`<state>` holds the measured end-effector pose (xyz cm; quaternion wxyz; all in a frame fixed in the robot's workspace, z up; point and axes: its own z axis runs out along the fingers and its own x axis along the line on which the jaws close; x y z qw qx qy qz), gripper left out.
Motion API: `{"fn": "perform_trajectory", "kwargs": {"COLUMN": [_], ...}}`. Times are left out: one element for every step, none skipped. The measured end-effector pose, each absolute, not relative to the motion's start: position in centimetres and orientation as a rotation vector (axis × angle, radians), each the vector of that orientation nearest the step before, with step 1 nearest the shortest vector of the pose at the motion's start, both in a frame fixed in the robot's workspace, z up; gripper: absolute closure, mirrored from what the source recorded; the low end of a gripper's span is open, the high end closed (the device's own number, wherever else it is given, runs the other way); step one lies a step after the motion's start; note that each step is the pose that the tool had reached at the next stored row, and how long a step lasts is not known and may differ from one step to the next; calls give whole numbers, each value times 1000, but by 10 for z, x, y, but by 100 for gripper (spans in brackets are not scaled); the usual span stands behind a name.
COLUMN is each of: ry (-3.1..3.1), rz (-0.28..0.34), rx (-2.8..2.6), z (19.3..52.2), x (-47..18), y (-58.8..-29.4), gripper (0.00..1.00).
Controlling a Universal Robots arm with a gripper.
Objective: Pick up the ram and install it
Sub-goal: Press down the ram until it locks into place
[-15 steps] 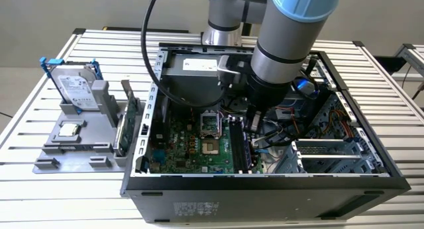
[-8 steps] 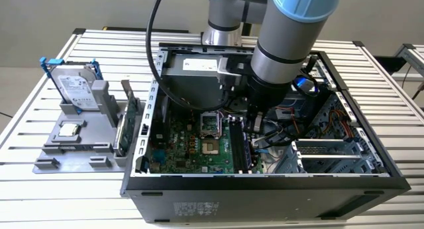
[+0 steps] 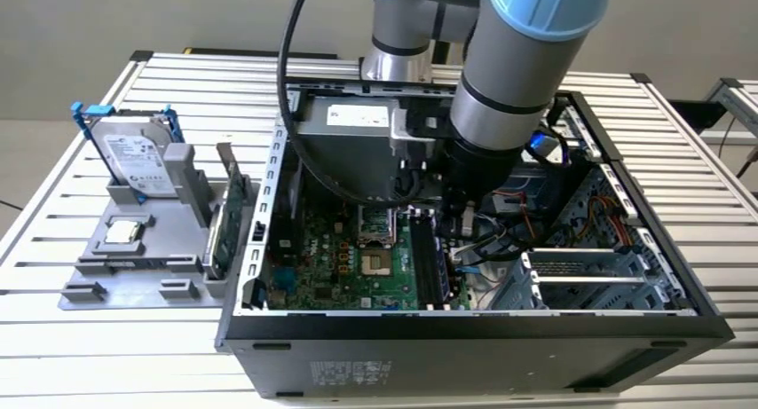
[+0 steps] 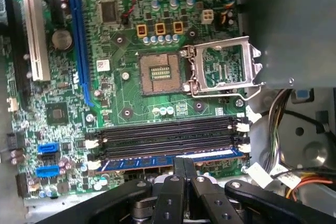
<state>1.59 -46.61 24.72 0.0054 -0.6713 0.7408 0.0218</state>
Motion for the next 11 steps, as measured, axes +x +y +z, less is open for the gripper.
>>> {"fn": "perform_trajectory", "kwargs": {"ry": [2306, 2293, 2281, 2269, 2257, 2251, 2250, 2249, 2248, 2247, 2247], "rz": [69, 69, 69, 70, 70, 70, 70, 70, 71, 71, 71], "rx": [-2117, -2131, -2144, -2157, -2170, -2176, -2177, -2178, -2179, -2180, -2180], "z": [247, 247, 247, 247, 247, 247, 247, 247, 247, 247, 247], "x": [16, 16, 17, 17, 17, 17, 17, 17, 17, 17, 17], "y": [-466, -466, -466, -466, -466, -466, -466, -466, -466, -466, -466], "gripper": [100, 100, 100, 100, 100, 100, 100, 100, 100, 100, 100]}}
